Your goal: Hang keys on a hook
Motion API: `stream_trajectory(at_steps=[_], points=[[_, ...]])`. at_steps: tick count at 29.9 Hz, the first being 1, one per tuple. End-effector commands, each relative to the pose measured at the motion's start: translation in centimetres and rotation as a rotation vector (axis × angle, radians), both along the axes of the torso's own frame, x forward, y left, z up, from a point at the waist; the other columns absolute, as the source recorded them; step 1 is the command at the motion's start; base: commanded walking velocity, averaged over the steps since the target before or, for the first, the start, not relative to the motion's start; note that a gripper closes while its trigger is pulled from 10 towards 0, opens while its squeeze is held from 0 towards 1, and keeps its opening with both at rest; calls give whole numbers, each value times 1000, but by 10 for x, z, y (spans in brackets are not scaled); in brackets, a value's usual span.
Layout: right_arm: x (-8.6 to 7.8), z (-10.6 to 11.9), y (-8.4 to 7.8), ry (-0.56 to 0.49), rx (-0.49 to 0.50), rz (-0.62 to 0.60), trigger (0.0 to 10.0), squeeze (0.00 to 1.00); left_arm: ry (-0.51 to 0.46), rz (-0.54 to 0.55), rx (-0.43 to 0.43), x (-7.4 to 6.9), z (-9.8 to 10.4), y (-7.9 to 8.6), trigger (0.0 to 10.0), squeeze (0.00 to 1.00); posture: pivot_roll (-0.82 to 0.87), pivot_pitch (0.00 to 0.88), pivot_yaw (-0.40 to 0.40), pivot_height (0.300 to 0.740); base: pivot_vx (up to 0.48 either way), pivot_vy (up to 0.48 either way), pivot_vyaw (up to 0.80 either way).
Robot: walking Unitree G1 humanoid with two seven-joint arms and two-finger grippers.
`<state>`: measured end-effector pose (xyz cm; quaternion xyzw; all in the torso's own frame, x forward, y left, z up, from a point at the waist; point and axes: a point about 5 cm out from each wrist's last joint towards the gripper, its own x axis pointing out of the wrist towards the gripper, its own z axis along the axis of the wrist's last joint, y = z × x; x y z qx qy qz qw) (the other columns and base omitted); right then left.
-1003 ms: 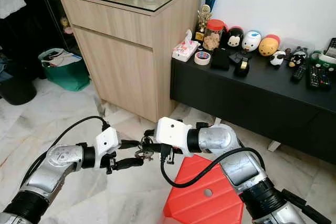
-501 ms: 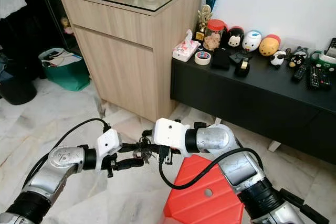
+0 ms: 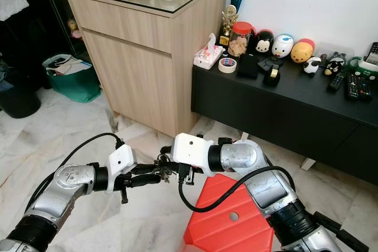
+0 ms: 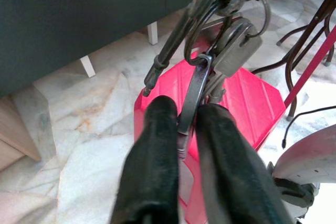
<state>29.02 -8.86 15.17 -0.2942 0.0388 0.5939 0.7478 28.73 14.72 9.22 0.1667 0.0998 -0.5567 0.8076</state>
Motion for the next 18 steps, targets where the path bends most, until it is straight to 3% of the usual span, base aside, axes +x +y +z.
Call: stream_trajectory(at_steps=[1, 18], points=[[2, 5, 3, -24, 2, 13, 10000, 0, -3, -2, -20, 2, 4, 0, 0, 0, 20, 28, 2, 723, 0, 0, 0], [5, -1, -1, -8, -11, -14, 10000, 0, 12, -9, -35, 0, 5, -1, 0, 0, 25, 28, 2, 723, 0, 0, 0]])
